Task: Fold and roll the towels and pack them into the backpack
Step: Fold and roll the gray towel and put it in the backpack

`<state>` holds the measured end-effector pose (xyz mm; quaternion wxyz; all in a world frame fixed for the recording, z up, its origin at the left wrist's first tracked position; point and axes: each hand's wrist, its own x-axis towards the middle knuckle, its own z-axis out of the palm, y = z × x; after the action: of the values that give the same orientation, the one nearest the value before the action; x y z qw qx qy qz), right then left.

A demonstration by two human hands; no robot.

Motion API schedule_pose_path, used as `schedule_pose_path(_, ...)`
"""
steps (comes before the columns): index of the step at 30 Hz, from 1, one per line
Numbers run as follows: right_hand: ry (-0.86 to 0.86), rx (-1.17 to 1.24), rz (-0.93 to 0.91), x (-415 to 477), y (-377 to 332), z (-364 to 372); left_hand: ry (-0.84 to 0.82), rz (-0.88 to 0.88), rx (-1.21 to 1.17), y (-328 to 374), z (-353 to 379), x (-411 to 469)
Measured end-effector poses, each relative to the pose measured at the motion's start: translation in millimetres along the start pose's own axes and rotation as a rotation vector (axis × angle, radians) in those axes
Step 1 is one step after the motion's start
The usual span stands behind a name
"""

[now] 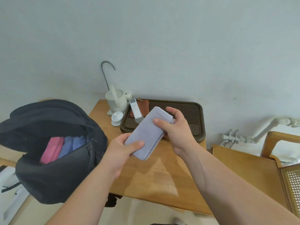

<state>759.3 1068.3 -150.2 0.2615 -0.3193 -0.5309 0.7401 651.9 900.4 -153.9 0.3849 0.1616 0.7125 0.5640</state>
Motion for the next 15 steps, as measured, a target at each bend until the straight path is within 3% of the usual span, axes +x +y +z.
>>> schedule_pose_path(6, 0.024, -0.002, -0.02, -20, 13, 84, -0.1, 0.057, 0.105, 0, -75, -13)
schedule_pose_path(15, -0.055, -0.094, 0.048, -47, 69, 236, -0.03, 0.091, 0.11, -28, -212, -28)
